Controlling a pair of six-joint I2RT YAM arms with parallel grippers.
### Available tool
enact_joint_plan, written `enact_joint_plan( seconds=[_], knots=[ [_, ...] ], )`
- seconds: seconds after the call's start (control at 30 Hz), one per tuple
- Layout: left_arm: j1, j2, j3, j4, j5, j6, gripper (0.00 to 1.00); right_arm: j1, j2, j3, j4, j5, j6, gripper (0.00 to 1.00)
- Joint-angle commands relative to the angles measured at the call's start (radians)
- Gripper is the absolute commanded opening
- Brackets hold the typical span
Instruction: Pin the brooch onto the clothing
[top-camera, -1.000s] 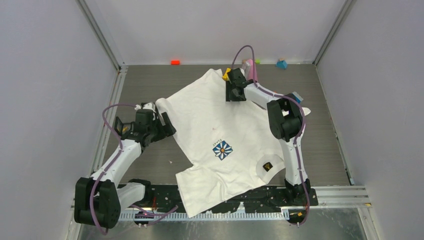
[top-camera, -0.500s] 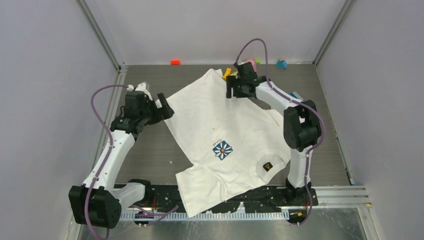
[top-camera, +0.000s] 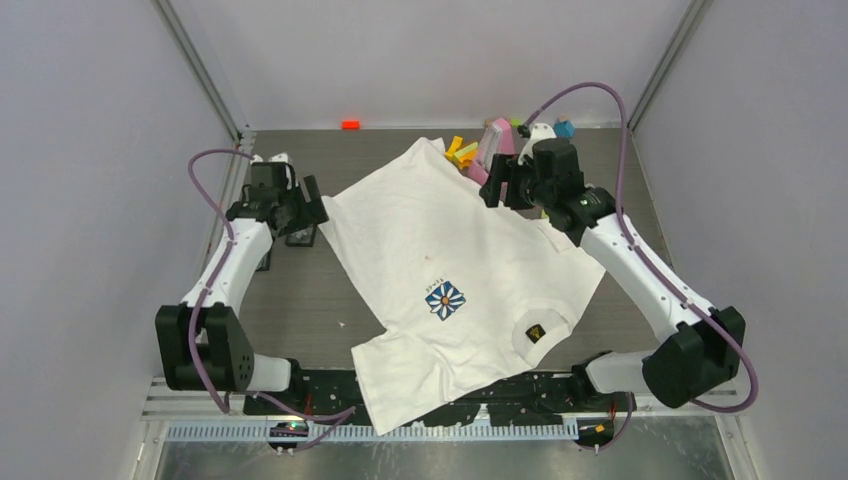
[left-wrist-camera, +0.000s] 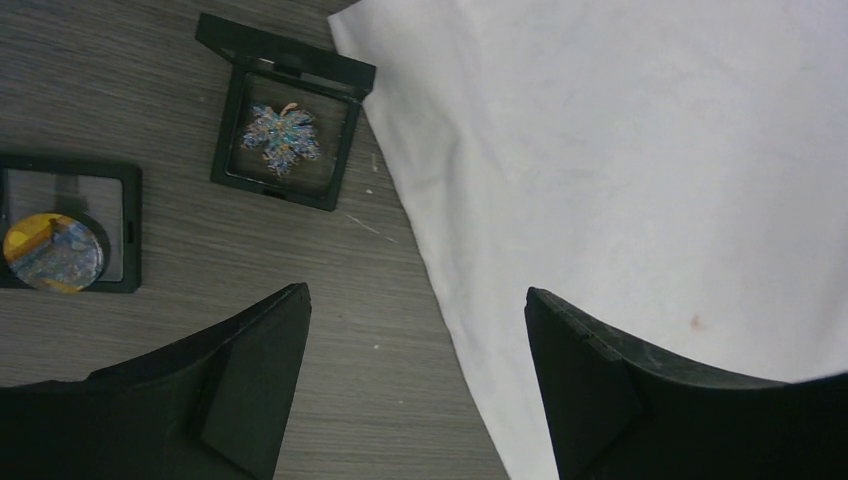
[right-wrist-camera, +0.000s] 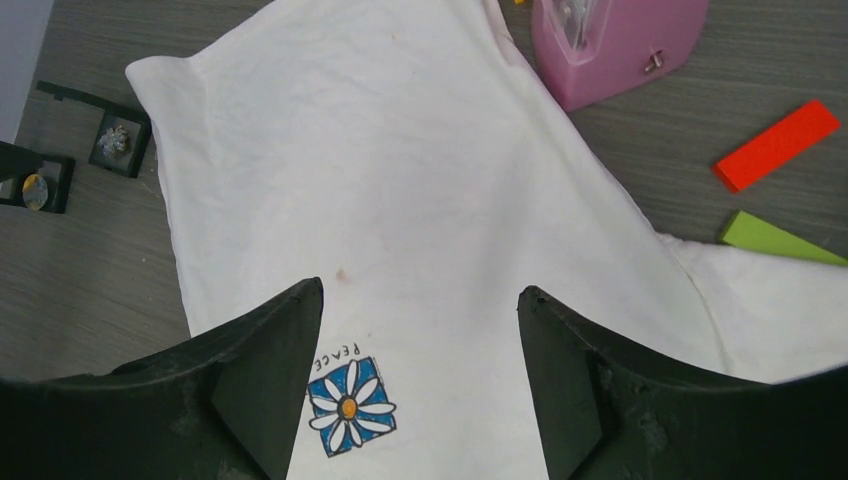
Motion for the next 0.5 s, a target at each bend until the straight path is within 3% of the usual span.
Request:
enact_joint_plan(
  seconds=[0.0, 0.23, 0.47],
  knots=[
    [0.043, 0.08, 0.023, 0.074, -0.095, 0.026, 0.78, -0.012, -0.141, -0.094, -0.013, 0.013, 0.036, 0.77],
    [0.133, 0.19, -0.012, 0.193, -0.123, -0.021, 0.63, -0.012, -0.253, -0.186, -0.007, 0.013, 0.046, 0.74],
    [0.147, 0.287, 0.002, 0.228, -0.121, 0.011, 0.58, -0.014, -0.271, -0.205, -0.004, 0.02, 0.039, 0.73]
  ],
)
